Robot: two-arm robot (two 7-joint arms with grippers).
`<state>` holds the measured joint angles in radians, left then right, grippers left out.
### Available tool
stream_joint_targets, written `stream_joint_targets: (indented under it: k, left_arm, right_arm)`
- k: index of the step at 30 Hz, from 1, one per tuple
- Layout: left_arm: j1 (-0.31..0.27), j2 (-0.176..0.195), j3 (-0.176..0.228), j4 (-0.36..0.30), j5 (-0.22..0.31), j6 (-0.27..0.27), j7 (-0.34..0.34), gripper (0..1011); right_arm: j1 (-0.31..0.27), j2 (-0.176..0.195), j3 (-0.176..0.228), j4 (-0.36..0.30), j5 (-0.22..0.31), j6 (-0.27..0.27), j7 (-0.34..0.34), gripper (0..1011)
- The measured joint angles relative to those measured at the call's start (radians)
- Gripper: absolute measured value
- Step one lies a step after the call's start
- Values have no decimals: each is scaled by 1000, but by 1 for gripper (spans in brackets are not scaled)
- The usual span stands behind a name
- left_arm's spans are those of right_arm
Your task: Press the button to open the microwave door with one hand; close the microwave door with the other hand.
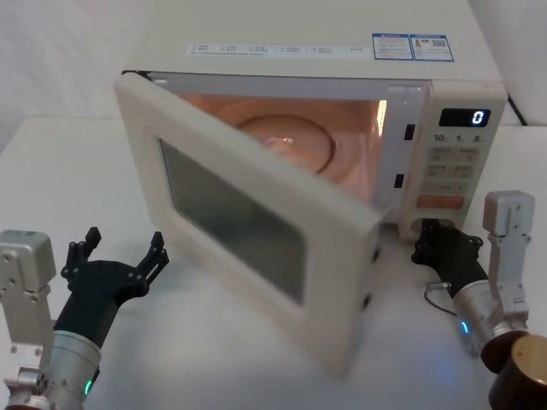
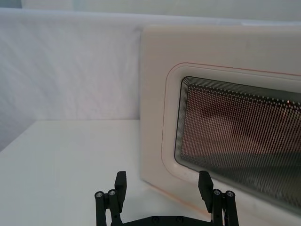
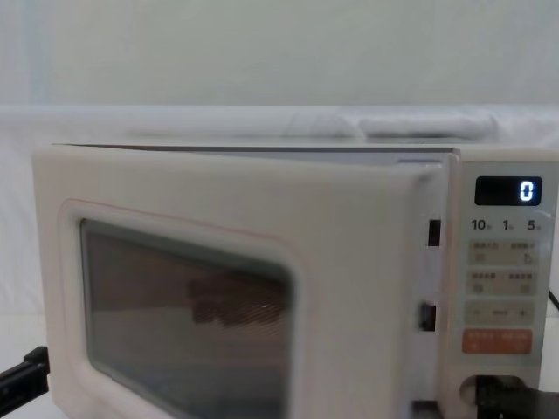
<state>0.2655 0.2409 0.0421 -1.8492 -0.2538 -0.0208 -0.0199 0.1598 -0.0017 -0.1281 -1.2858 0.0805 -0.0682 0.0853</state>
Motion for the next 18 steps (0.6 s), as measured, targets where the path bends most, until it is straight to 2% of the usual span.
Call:
stream_joint_targets:
  k: [7,18]
  left_arm:
    - [0,0,0,0,0,0,0,1001]
    - [0,0,0,0,0,0,0,1001]
  right_arm:
    - [-25,8,1,-38,1,-1,6,0]
    - [-121,37,-1,-165,19,6,34,0]
